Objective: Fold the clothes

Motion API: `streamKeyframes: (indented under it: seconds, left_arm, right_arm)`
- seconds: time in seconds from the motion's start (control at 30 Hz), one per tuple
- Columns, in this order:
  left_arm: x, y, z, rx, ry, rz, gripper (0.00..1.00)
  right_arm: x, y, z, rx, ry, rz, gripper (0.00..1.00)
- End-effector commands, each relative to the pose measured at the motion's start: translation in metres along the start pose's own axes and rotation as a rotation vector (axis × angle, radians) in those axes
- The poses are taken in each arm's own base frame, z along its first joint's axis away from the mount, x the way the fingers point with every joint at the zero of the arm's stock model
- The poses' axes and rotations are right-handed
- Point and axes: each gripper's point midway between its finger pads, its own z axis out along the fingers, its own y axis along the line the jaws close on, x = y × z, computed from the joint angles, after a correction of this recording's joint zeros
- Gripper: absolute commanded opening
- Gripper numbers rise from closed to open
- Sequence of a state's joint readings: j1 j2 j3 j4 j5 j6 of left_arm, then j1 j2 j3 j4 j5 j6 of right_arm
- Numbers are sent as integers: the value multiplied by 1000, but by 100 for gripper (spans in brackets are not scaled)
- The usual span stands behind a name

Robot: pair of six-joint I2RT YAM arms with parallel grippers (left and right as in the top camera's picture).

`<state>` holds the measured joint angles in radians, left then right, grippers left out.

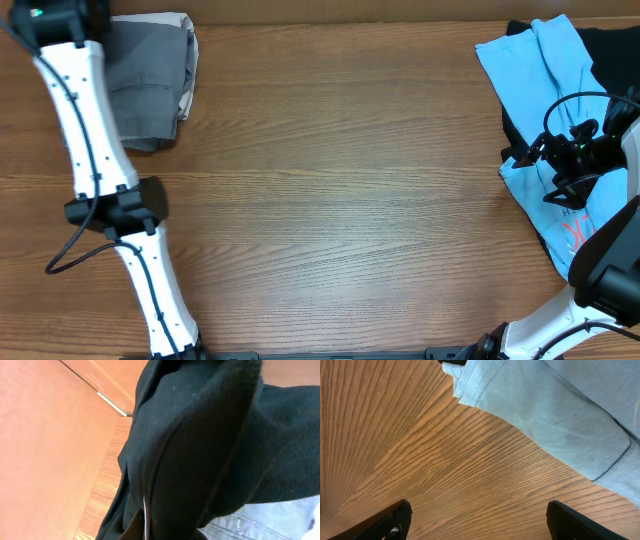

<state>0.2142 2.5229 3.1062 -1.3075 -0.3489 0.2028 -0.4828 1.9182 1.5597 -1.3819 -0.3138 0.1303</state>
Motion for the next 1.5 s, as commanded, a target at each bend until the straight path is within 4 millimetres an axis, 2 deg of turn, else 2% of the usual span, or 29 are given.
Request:
streamKeyframes:
  seconds: [0.0,0.3,0.43,0.6,0.7,0.87,0.97,1.07,1.13,1.23,1.3,1.37,1.47]
  left_arm:
    - [-1,-15,2,143,-17,34,4]
    - [44,-52,54,191,137,73,4]
    - [57,-80,68,230,170,81,8]
    - [58,-134,64,405,153,87,66]
    - [51,-161,53,504,121,93,87]
    - [33,-192,30,592,60,106,100]
    - [17,-195,10,599,29,63,100]
    - [-8,-190,-23,620,-35,11,100]
    - [-28,-187,-52,665,-103,-3,100]
    - [-55,-178,-93,707,-207,-25,100]
    - [-67,-170,-112,704,-261,-28,100]
    - [-73,-164,-123,701,-291,-31,100]
    - [-74,-163,-125,701,-296,-32,100]
  right_arm:
    - [-4,3,-5,-6,-23,-11,91]
    - [-1,2,-5,-3,-8,-6,93]
    - [-1,2,-5,-3,-8,-6,93]
    - [-1,2,-5,-3,-8,-6,95]
    - [-1,2,-5,-4,-9,-6,95]
    - [-5,3,-6,-6,-26,-17,95]
    - [-13,7,-13,-9,-63,-62,95]
    - [-21,18,-41,-17,-117,-127,95]
    - [-24,30,-70,-22,-171,-178,100]
    - [-24,49,-124,-33,-285,-254,100]
    - [-17,61,-160,-44,-360,-285,100]
    - [-6,75,-193,-61,-436,-320,100]
    - [17,104,-238,-127,-578,-407,100]
